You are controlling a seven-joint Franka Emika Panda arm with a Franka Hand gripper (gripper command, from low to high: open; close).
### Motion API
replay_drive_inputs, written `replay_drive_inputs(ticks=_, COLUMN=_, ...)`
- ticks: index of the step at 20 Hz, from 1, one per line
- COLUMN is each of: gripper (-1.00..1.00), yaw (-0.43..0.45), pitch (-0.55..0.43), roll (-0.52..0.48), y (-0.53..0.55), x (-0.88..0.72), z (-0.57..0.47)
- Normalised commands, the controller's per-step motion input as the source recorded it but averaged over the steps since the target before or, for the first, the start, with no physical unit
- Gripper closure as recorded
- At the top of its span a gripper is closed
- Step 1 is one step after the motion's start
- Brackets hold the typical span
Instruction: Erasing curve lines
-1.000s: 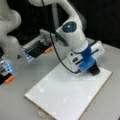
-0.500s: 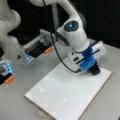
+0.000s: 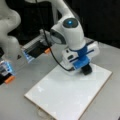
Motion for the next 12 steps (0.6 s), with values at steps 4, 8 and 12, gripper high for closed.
replay_drive_inputs(ticks=4, gripper=1.00, yaw=0.113, pitch=0.183, roll=-0.193, y=-0.20, x=-0.02, z=0.32)
replay_drive_inputs(ticks=8, gripper=1.00, yaw=0.106, pitch=0.185, roll=-0.189, y=-0.27, x=-0.02, z=0.34)
replay_drive_inputs(ticks=12, gripper=1.00, yaw=0.180, pitch=0.168, roll=-0.180, y=-0.34, x=-0.03, z=0.31)
